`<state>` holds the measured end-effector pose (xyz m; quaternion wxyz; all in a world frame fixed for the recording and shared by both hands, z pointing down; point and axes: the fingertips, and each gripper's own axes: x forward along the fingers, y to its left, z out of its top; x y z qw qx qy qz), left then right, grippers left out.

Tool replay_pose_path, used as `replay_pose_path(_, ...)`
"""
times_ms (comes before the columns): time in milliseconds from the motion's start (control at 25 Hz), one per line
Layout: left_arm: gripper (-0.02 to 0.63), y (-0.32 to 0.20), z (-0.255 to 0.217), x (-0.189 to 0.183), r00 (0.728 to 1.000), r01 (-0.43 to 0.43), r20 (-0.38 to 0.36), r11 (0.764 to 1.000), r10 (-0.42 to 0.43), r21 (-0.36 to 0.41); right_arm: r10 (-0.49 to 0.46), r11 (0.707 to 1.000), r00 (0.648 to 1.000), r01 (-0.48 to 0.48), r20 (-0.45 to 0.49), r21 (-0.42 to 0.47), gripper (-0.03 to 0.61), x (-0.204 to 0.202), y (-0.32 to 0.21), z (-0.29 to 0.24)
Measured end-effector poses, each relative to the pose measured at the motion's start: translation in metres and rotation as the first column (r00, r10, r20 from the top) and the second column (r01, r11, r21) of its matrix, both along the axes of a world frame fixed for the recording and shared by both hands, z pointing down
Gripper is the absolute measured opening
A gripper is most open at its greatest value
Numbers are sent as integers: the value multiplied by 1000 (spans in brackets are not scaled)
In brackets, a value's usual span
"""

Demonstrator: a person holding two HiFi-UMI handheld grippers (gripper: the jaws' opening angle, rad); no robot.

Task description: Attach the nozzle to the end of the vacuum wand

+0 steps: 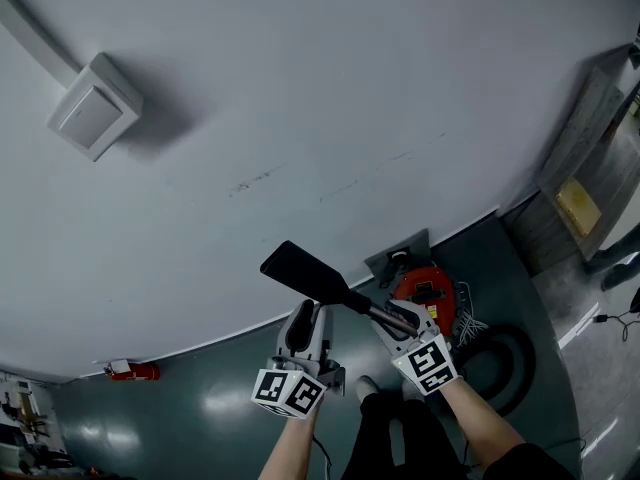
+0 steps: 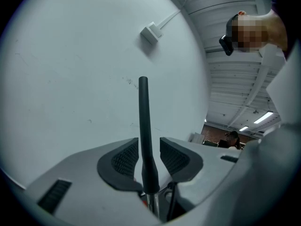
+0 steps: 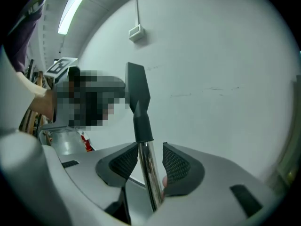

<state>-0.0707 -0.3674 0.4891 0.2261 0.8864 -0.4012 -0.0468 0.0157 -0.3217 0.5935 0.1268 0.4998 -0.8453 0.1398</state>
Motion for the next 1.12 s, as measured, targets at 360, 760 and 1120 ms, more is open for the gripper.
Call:
replay_pose_path(360, 43, 37, -43, -1, 995, -54, 93, 995, 45, 88, 53, 999, 984, -53, 173, -4, 73, 5, 25, -62)
replay_pose_path(760, 5, 61, -90, -10, 992, -55, 122, 991, 41, 120, 83, 994, 927, -101, 366, 30, 18, -9, 33, -134)
replay_pose_path(1120, 3, 69, -110, -15, 990, -86, 117, 990, 73, 110, 75, 994, 873, -107, 482, 38, 17, -19, 32, -178)
